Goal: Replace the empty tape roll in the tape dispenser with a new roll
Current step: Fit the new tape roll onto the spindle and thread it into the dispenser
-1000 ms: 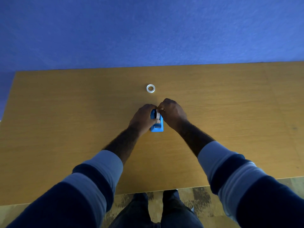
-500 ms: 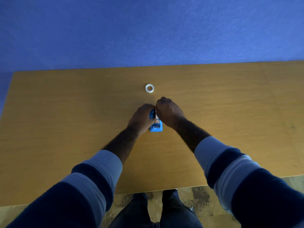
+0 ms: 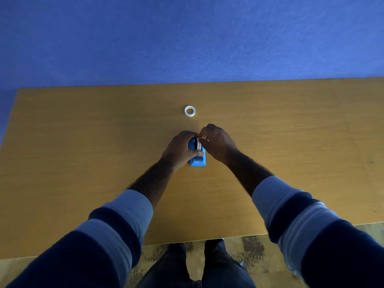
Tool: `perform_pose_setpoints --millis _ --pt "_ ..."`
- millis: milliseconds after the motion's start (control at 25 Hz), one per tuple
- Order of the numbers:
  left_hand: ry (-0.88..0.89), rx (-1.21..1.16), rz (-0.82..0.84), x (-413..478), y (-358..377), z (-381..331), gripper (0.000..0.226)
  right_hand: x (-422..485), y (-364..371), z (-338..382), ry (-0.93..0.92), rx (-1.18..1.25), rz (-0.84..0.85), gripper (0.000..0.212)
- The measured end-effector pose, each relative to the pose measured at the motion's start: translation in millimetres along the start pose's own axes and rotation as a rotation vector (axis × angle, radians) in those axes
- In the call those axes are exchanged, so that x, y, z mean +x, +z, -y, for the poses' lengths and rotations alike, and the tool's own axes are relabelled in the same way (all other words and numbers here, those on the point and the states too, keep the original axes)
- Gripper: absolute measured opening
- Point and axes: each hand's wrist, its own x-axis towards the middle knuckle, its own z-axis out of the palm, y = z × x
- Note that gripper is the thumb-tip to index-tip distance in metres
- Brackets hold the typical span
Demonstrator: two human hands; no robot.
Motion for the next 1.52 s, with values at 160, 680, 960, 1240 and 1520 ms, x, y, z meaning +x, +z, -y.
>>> perform_pose_setpoints --millis 160,680,960,1240,1520 --pt "0.014 -0.002 -0.02 0 1 3 0.046 -12 7 1 -0.02 0.038 -0.042 0.011" --pt "0.016 0.024 -0.023 0 6 3 0.041 -2 7 1 0.053 0.023 -0.019 0.014" --pt "-0.005 0.019 -0.029 1 7 2 0.04 -3 4 3 0.053 0.05 -0.004 0.013" --pt "0.005 0.04 -0.031 0 7 2 0.041 -2 11 6 0.105 0.008 -0.061 0.009" --pt "-0.006 0.042 -0.027 -1 5 0 0.042 -2 11 8 0.141 0.061 -0.063 0.014"
